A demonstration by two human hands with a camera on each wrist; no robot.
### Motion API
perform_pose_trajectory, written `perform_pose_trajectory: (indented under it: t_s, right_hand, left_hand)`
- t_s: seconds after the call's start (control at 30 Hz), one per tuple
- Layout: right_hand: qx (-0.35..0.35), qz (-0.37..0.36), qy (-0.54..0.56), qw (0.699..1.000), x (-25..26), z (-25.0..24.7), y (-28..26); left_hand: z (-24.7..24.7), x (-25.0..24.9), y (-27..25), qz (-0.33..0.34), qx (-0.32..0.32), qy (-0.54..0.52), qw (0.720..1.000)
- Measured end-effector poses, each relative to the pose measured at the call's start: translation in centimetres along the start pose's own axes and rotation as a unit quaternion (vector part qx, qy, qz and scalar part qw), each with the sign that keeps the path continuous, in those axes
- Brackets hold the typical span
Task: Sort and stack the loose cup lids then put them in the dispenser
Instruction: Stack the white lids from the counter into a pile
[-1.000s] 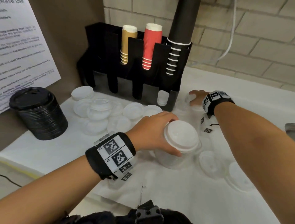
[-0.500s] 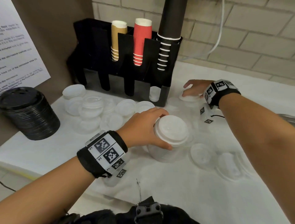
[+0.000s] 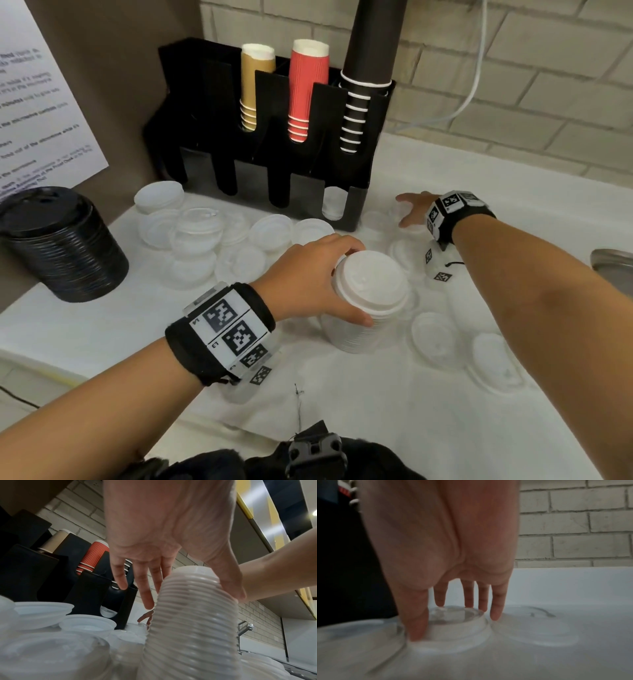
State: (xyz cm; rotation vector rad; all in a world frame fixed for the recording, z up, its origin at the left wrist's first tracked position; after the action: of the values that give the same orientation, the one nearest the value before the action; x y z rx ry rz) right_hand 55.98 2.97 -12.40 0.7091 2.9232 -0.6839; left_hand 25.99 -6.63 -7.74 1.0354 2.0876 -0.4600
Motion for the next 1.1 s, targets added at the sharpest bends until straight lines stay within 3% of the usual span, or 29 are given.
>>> perform_pose_trajectory:
  t_s: [0.1, 0.23, 0.3, 0.4, 0.5, 0.83, 1.1]
  right_hand:
    - [-0.003, 0.004, -0.035, 0.999, 0.3, -0.1, -0.2]
    - [-0.034, 0.010, 0.011, 0.999, -0.2, -0.5, -1.1]
    - [-0.076, 0.027, 0.106, 0.991, -0.7, -1.8, -2.2]
    - [-0.092, 0.009, 0.317, 0.944, -1.1, -4.1, -4.8]
    - [-0.097, -0.046, 0.401, 0.910, -0.8, -5.6, -8.8]
    - [-0.097, -0.149, 0.409, 0.895, 3.6, -1.9, -21.6]
    - [-0.163, -0.122, 0.352, 0.913, 5.8, 1.9, -26.0]
  left_hand:
    - [0.0, 0.0, 0.1, 0.000, 0.002, 0.006, 1.000]
    - [0.0, 0.1, 0.1, 0.004, 0.004, 0.013, 1.000]
    - [-0.1, 0.1, 0.2, 0.008, 0.003, 0.018, 1.000]
    - [0.0, 0.3, 0.2, 0.011, 0.007, 0.011, 1.000]
    - [0.1, 0.3, 0.1, 0.014, 0.006, 0.004, 1.000]
    - [0.7, 0.6, 0.2, 0.031, 0.007, -0.022, 0.999]
    - [0.9, 1.3, 0.4, 0.039, -0.023, -0.131, 0.990]
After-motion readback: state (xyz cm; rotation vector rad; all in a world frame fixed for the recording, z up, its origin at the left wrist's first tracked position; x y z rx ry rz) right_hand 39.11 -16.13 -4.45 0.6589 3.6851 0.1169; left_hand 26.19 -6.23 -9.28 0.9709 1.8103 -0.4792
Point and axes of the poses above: each hand's wrist, its own y-axis towards the middle knuckle, its own z-axis out of the palm, x = y × z, the point moved 5 cm from there along y, towards the middle knuckle, and after that the axes turned 6 degrees about -y, right-handed, at the moved point
